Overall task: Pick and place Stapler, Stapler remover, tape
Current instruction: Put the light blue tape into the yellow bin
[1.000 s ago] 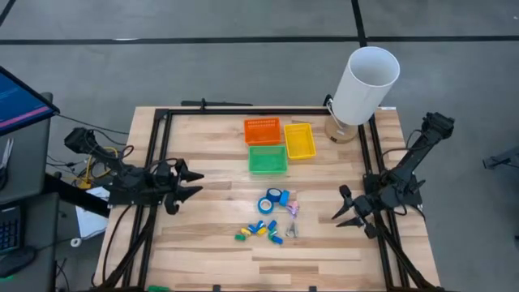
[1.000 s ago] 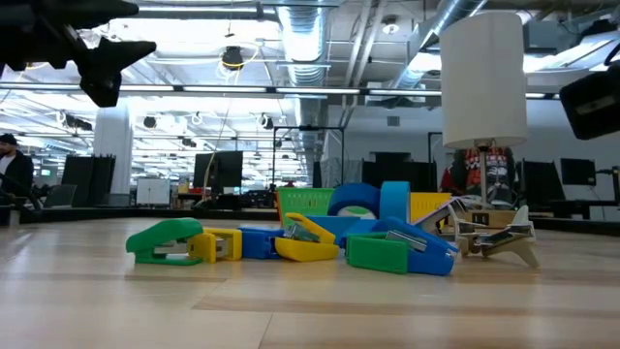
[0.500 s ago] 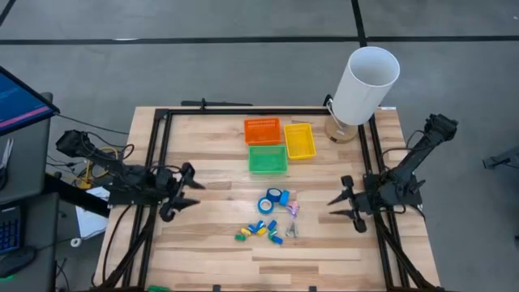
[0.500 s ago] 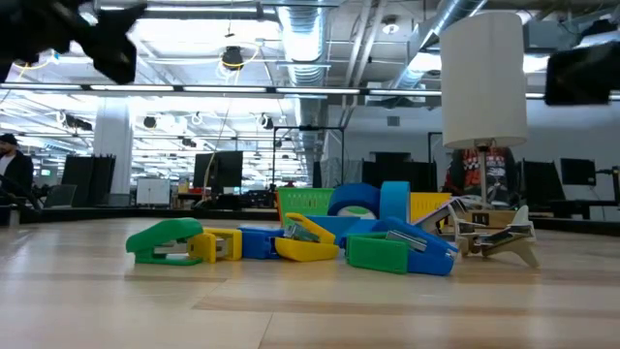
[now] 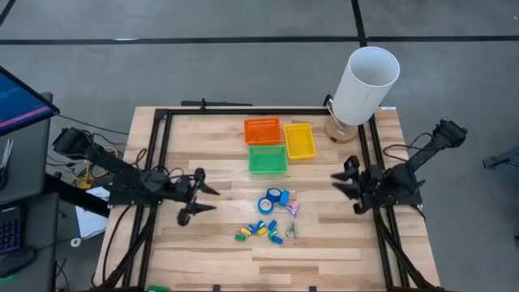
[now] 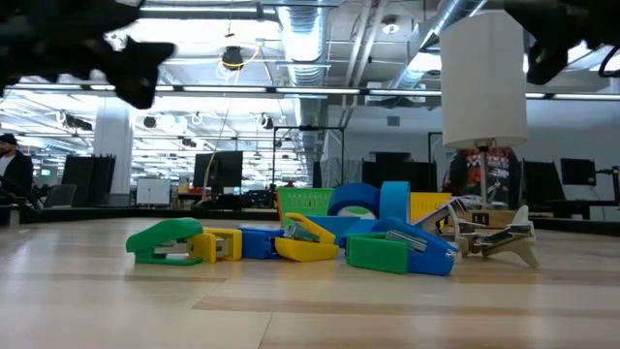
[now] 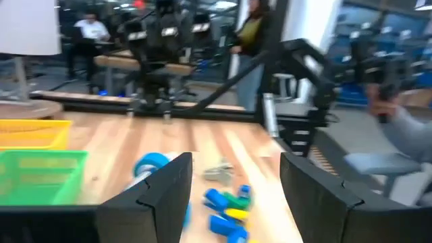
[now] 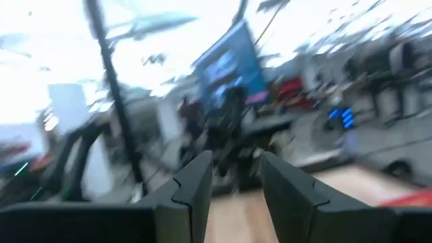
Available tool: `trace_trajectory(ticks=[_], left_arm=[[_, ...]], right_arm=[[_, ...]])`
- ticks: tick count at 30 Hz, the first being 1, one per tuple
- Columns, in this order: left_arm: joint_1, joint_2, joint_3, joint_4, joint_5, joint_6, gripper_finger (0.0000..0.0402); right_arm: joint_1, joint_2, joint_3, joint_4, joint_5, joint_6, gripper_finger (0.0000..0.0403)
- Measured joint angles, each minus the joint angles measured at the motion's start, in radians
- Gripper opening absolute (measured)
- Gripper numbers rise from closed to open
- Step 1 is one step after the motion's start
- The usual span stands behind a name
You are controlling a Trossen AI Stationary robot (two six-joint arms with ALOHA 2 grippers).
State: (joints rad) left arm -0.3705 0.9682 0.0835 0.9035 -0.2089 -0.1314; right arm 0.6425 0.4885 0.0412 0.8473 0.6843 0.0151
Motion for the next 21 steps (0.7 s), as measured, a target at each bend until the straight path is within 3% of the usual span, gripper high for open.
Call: trace_trajectory(ticks=[6,11,16,18,21], left_arm=[[0.088,0.137,0.179,-0.224,0.05,0.066,0.0214],[0.181,0.227,0.387,-0.566,0.05,0.056,0.0214],[0.271,0.259,0.519,-0.673,0.124,0.1,0.0214],[0.303,0.256,0.542,-0.675,0.186,0.107,0.0214],[0.329,0.247,0.545,-0.683,0.26,0.108,0.0214]], right_arm=[[-0.077,0.006,0.062,-0.049,-0.012,-0.043,0.012],[-0.114,0.055,0.197,-0.527,-0.134,-0.012,0.012],[-0.15,0.169,0.377,-1.004,-0.163,0.235,0.012],[-0.162,0.23,0.424,-1.077,-0.163,0.239,0.012],[-0.175,0.326,0.451,-1.053,-0.166,0.105,0.012]])
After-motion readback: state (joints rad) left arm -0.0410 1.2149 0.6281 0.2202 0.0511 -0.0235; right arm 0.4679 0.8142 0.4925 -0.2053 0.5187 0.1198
